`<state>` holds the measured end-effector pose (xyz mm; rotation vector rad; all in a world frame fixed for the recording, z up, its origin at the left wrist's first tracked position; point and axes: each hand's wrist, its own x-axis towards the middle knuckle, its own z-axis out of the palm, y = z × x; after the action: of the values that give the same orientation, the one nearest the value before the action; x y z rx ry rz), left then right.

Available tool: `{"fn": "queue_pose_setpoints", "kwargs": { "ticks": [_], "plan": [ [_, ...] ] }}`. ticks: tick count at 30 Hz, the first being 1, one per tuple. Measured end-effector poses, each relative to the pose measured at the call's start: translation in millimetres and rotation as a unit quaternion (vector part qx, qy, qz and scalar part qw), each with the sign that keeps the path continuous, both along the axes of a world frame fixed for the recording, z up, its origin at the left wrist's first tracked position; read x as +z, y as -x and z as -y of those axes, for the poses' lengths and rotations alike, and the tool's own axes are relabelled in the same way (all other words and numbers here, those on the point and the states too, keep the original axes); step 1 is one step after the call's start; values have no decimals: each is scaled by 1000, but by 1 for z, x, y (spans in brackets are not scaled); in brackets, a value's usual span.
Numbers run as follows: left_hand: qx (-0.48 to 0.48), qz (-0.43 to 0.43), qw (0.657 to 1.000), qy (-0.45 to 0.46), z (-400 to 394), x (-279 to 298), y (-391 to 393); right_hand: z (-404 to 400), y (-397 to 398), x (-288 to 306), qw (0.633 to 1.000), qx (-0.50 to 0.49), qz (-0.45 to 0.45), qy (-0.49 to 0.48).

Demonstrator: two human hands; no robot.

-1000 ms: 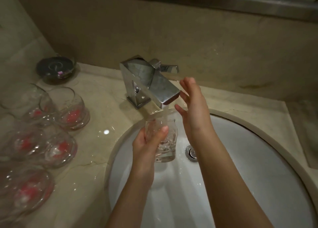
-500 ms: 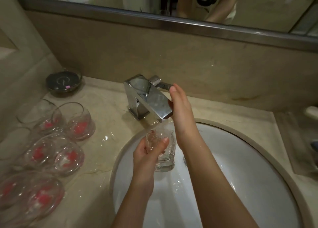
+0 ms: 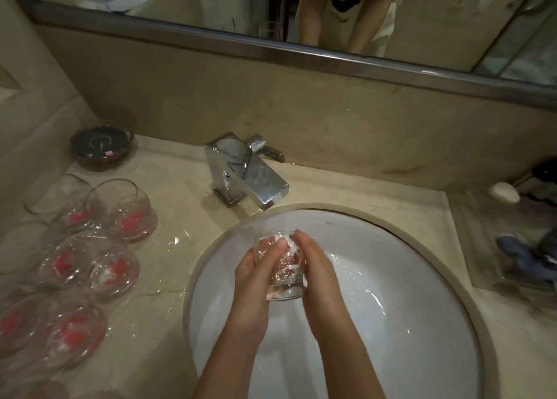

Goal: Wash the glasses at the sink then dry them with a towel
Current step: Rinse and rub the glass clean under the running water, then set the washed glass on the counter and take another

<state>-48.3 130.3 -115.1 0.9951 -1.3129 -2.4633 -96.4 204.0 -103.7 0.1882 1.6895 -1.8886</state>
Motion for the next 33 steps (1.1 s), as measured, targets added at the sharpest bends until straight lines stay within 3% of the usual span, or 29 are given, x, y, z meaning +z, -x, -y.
{"fn": "queue_pose_setpoints", "kwargs": {
  "ticks": [3,9,13,18,22,26,33],
  "plan": [
    [-45,46,998,-7,-8,-1,-2,-12,-16,-9,998,-19,59,19],
    [-112,247,962,-11,-24,-17,-7,-29,-18,-19,966,-51,234,-99],
    [-167,263,949,-50,-35,-11,-10,-45,-23,-19,953,-54,269,-128],
    [-241,246,939,-16,-57,6,2,-76,-18,-3,956,-81,242,-144],
    [-300,212,924,105,-82,35,19,-126,-14,27,979,-91,149,-109],
    [-388,128,894,182,-119,66,36,-186,-16,52,988,-125,74,-55],
    [-500,-2,839,215,-191,88,67,-283,-25,74,984,-178,-30,-2]
  ]
}}
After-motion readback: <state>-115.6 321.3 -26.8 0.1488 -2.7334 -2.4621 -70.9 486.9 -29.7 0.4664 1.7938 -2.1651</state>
